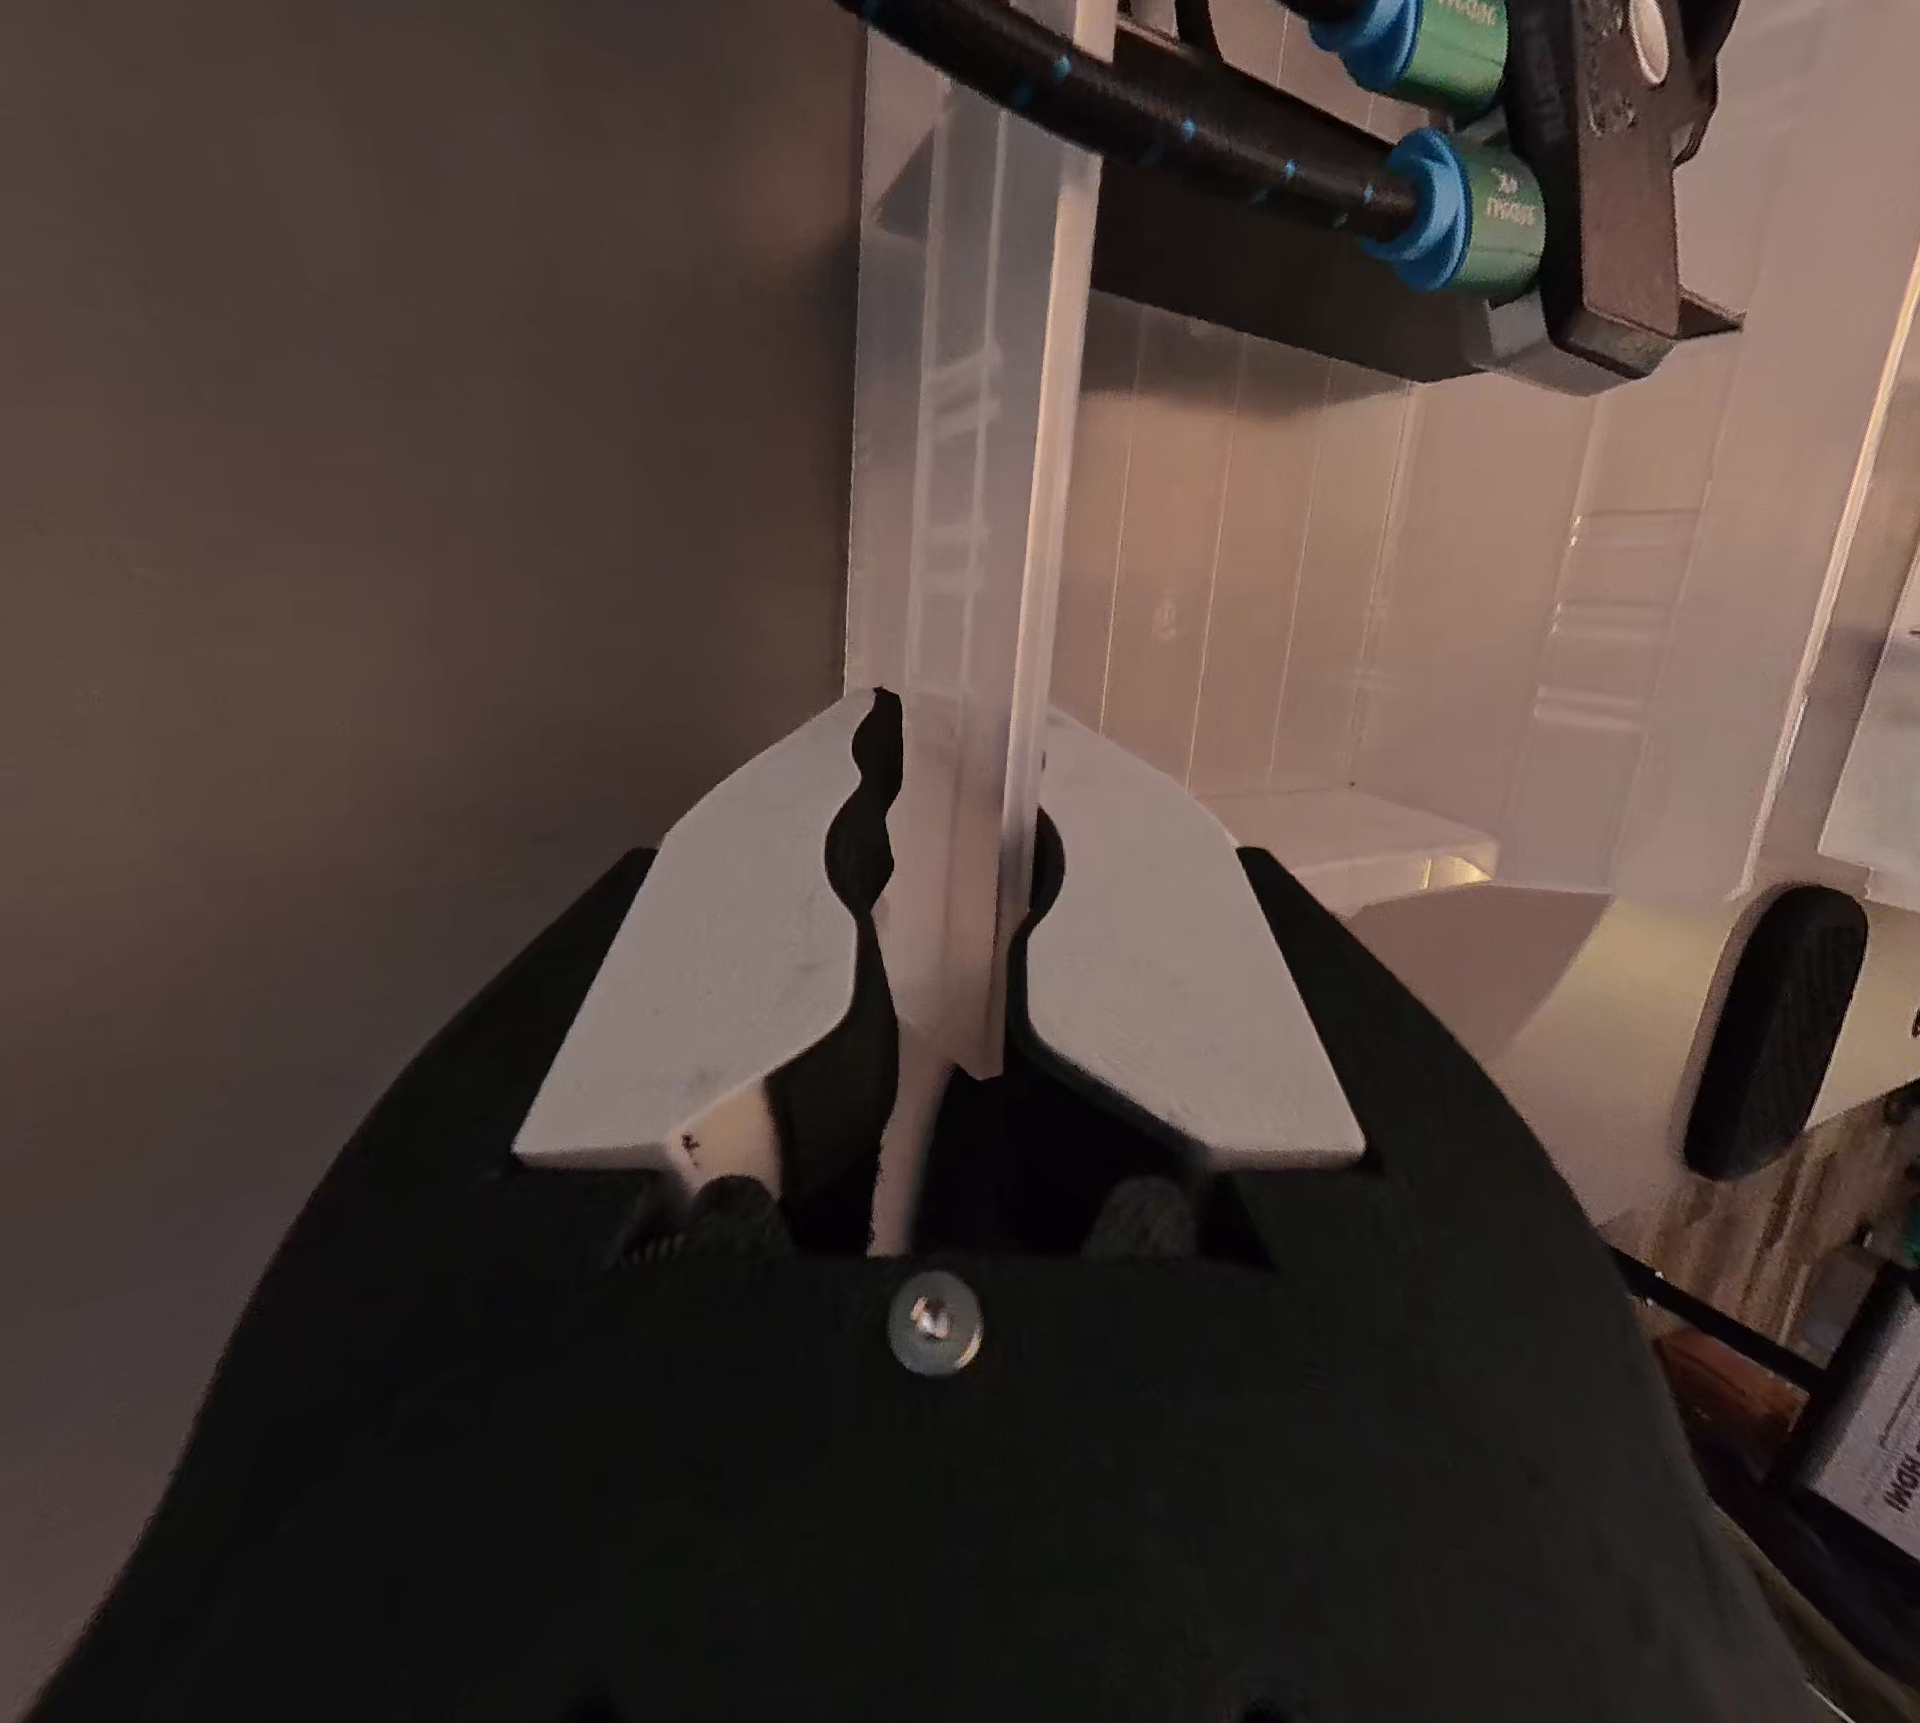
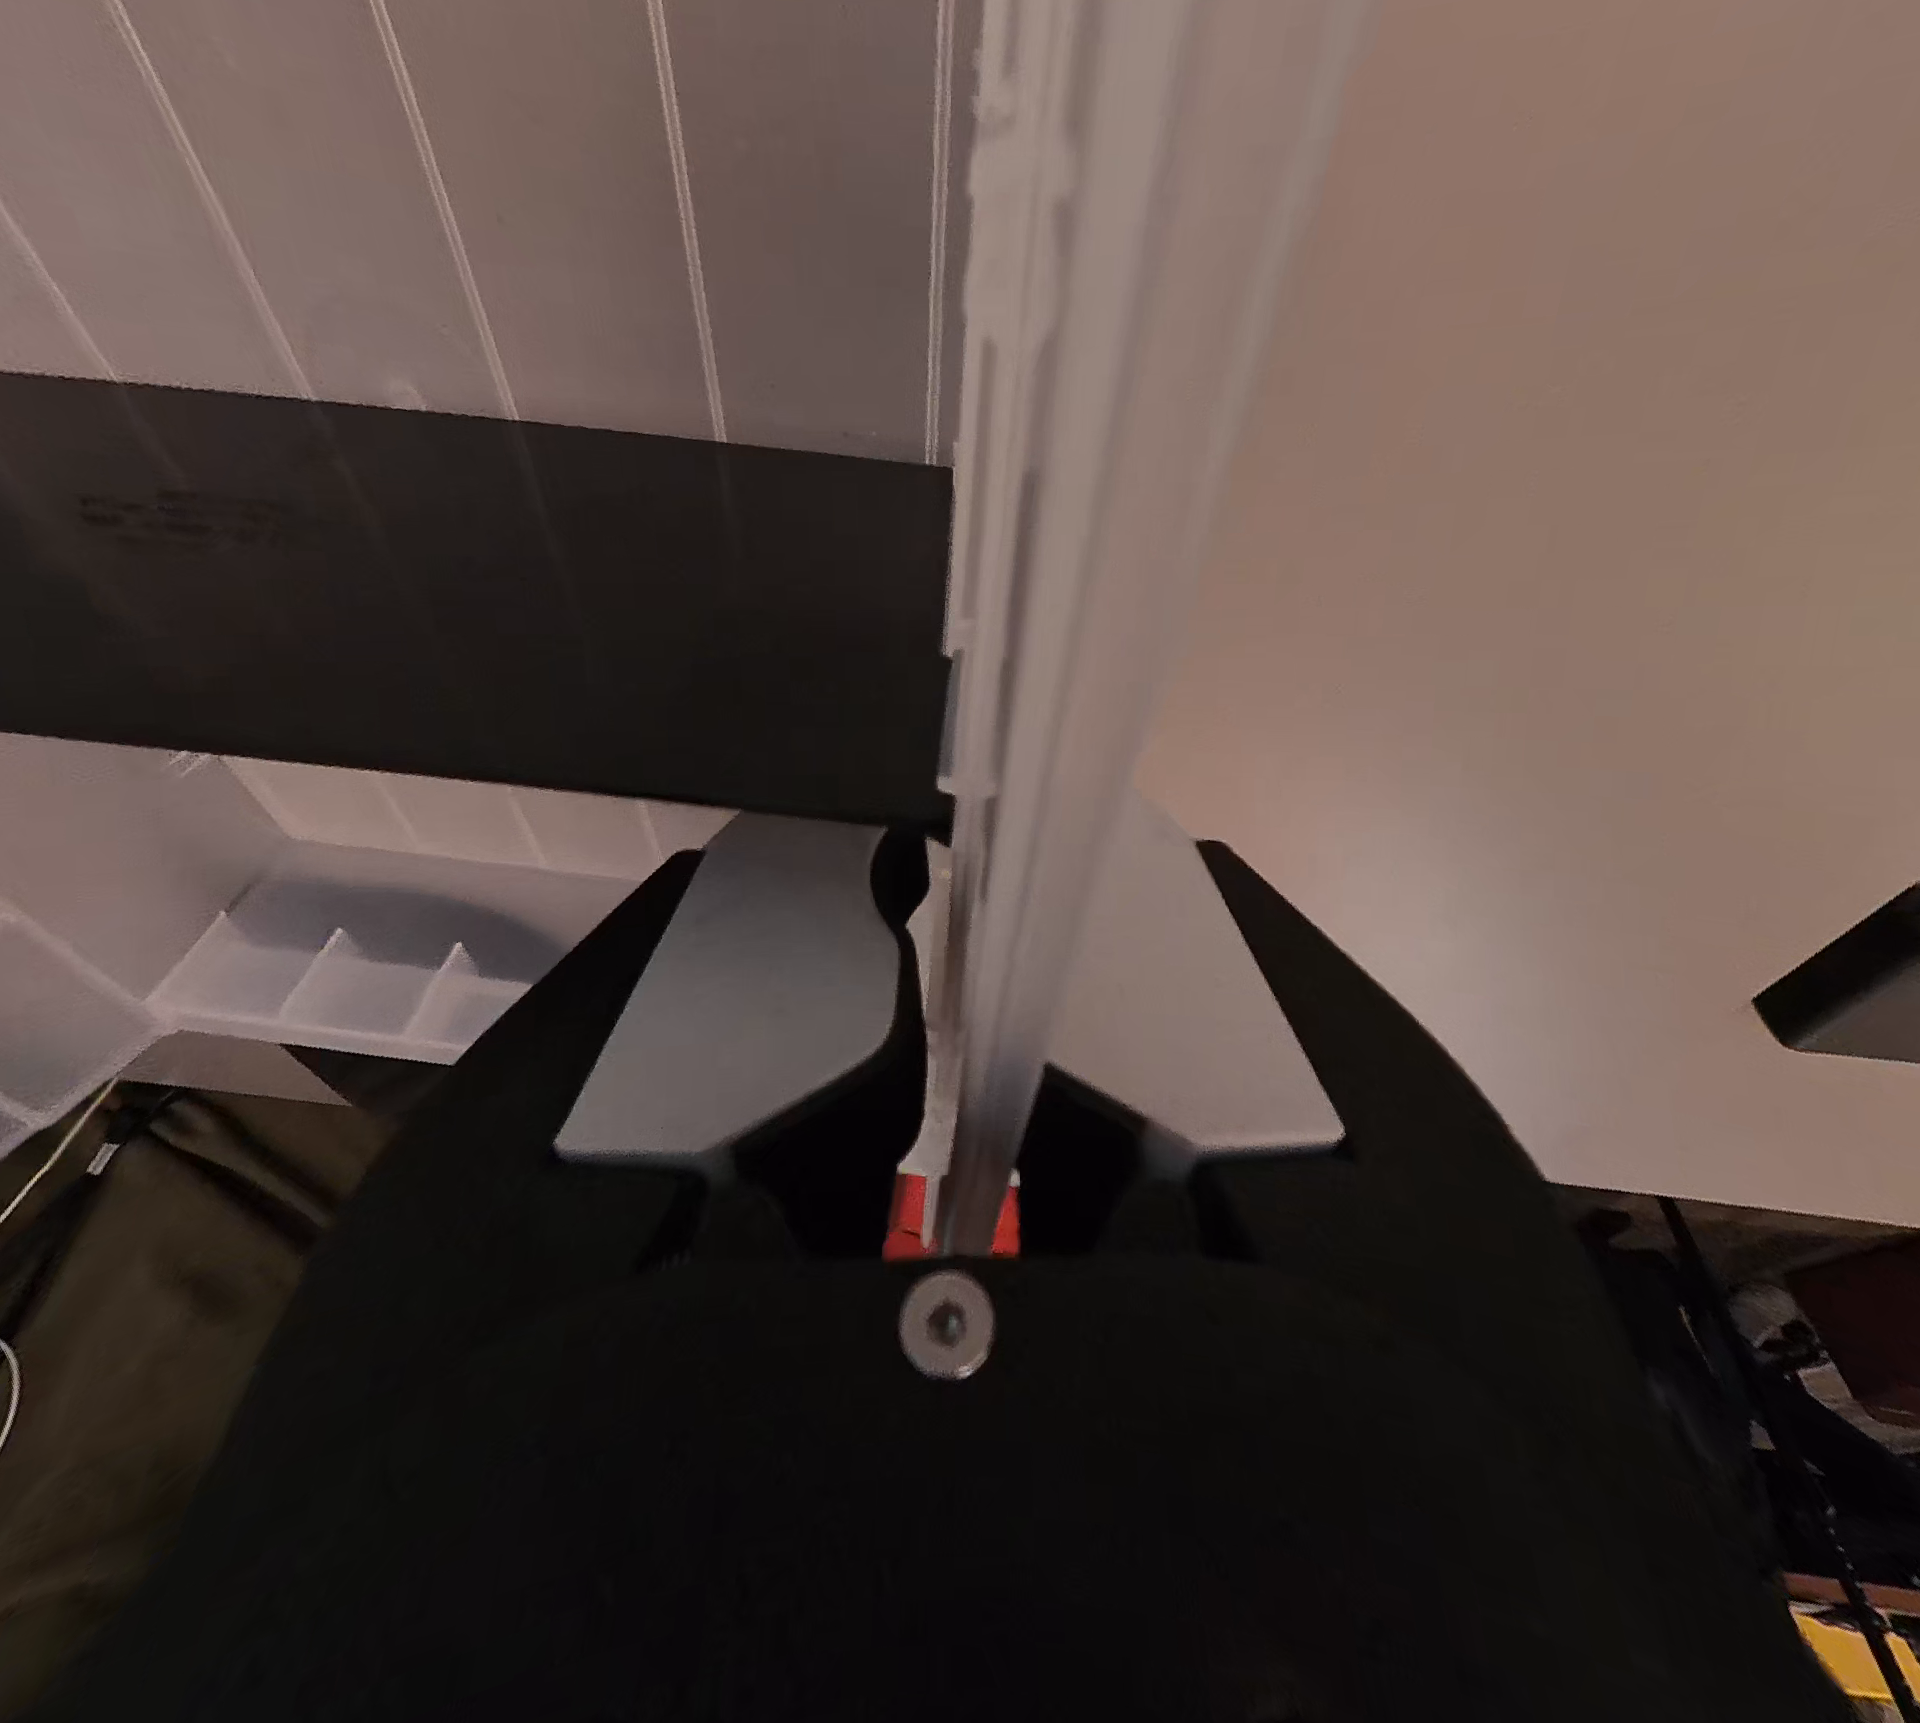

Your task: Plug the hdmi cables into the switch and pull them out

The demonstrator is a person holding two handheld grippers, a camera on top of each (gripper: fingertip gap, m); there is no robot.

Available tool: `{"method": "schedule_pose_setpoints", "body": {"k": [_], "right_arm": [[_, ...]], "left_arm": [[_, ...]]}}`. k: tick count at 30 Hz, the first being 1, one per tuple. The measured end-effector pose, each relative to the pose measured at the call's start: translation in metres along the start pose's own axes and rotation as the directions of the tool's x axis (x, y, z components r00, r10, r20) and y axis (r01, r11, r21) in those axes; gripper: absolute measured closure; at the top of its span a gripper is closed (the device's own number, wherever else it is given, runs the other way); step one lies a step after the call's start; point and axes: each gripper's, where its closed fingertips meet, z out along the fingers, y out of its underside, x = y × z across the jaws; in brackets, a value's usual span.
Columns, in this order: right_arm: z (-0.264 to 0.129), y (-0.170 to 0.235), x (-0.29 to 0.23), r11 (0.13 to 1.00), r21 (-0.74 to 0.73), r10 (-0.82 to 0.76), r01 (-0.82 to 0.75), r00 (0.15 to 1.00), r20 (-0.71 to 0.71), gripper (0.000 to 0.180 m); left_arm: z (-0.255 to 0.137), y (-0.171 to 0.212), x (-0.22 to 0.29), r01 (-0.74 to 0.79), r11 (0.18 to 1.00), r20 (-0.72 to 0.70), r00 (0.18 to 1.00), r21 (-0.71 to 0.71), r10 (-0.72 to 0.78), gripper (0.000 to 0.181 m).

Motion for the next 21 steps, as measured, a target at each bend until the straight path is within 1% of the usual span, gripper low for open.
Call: {"method": "schedule_pose_setpoints", "body": {"k": [5,8,13,21], "right_arm": [[-0.002,-0.007,0.000,1.000,0.005,-0.007,0.007,1.000,-0.009,0.177],[-0.002,-0.010,0.000,0.998,0.003,0.061,-0.061,0.998,0.003,0.175],[-0.002,-0.011,-0.003,0.993,-0.014,0.117,-0.117,0.993,0.010,0.176],[-0.001,-0.011,-0.006,0.998,0.000,0.061,-0.061,0.998,-0.013,0.174]], "left_arm": [[0.000,0.002,0.001,0.006,1.000,0.002,1.000,-0.008,-0.006,0.162],[-0.001,0.003,0.000,0.013,1.000,0.009,1.000,-0.015,-0.013,0.162],[-0.002,0.003,-0.001,0.023,1.000,0.005,1.000,-0.011,-0.023,0.161],[-0.004,0.000,-0.004,0.063,0.998,-0.001,0.998,0.019,-0.063,0.160]]}}
